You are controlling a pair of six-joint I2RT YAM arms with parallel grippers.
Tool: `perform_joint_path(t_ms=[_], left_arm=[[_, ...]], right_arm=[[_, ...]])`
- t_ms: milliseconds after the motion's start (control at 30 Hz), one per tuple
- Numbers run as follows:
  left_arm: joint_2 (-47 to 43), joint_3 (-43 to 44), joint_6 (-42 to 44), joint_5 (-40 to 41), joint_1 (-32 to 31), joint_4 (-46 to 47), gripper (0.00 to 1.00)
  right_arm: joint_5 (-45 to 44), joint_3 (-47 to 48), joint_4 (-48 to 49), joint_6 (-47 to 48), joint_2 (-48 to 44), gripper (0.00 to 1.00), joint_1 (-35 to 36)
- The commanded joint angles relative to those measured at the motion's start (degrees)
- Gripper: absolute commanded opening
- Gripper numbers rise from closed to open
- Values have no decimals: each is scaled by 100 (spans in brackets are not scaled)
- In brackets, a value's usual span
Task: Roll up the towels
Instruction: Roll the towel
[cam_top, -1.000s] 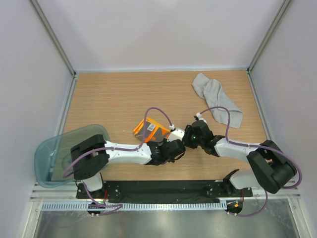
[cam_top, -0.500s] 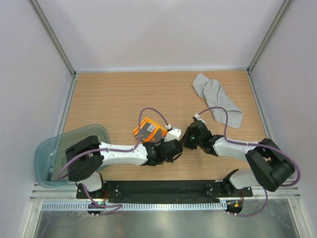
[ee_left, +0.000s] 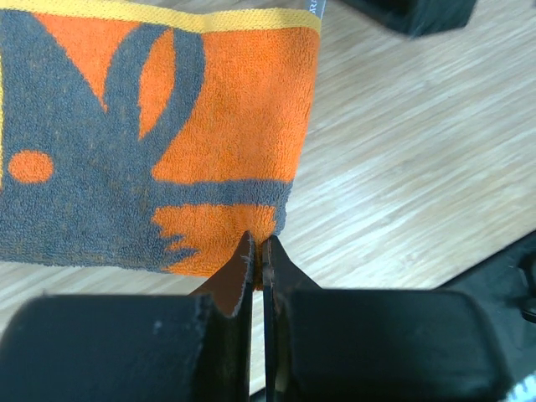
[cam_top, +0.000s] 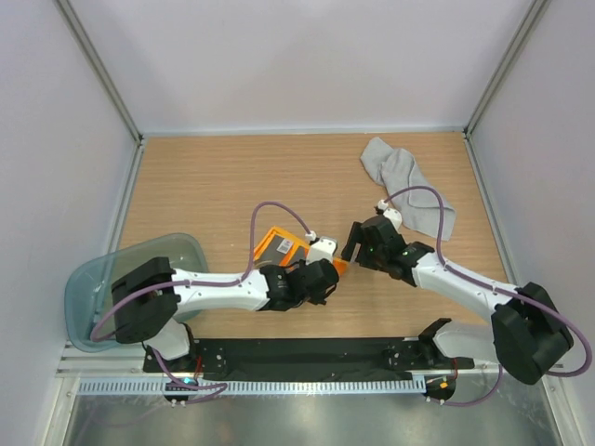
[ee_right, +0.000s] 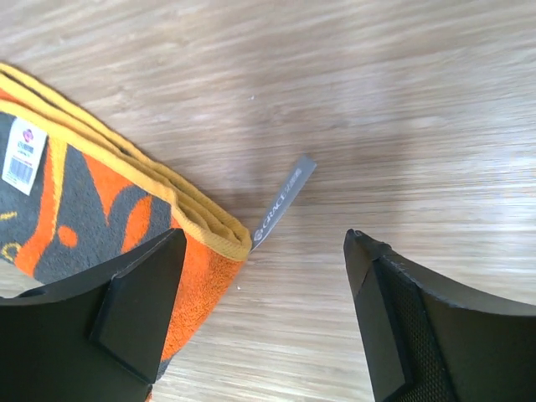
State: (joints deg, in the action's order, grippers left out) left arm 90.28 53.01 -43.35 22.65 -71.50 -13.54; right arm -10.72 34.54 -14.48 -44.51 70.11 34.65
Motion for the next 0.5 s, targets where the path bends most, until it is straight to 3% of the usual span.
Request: perform_joint_path(t_ms=[0, 167, 233, 467], left_arm=[[-352, -72, -322, -121, -13, 176, 0], [-634, -160, -823, -226, 110, 212, 1], [-713, -160, -1419, -235, 250, -103, 1], [-889, -810, -2564, -1113, 1094, -175, 1]], right_arm=[[-615, 342, -599, 232, -400, 84, -3], [-555, 404, -784, 285, -805, 83, -3], [-475, 413, -793, 320, -945, 81, -3], [201, 342, -425, 496, -1192, 73, 6]])
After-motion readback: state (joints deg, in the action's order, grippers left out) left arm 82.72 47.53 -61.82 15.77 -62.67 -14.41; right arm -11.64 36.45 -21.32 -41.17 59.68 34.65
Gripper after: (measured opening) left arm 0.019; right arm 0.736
